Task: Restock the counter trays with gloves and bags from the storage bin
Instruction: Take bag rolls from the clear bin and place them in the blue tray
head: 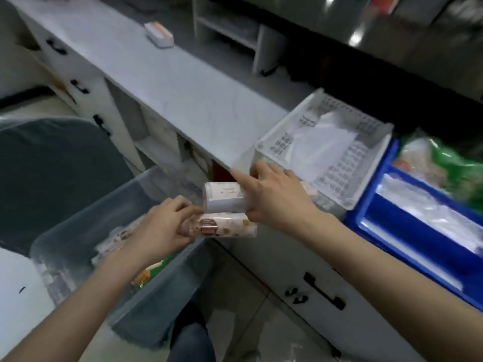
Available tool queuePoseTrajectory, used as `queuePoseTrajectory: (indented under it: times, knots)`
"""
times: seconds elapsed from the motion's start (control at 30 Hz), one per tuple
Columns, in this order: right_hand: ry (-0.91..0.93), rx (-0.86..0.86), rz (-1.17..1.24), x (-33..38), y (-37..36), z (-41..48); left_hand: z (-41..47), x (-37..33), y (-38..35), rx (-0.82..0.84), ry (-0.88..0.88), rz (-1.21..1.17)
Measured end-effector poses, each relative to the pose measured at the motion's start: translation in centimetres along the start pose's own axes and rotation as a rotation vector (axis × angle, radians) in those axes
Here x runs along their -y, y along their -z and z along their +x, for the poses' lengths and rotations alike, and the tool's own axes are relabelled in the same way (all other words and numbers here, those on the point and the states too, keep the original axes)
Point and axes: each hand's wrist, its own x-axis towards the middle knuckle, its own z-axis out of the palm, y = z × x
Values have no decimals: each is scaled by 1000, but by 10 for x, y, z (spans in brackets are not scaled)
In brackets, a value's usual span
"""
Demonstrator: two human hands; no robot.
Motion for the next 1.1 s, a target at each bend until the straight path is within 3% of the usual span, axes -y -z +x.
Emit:
queuePoseTrajectory:
  times: [0.23,0.5,0.83,1.1]
  knots:
    - [-324,-35,-57,-105,51,-137,42,-147,11,27,-398,62]
    - [-635,53,37,-192,44,-225,96,-265,-1,142,-688,69]
    - [-665,191,181,-224,-16,-194,134,-285,-32,230,-793,134]
    - [-754,53,313,-231,-29,-228,152,-282,-39,248,-814,73]
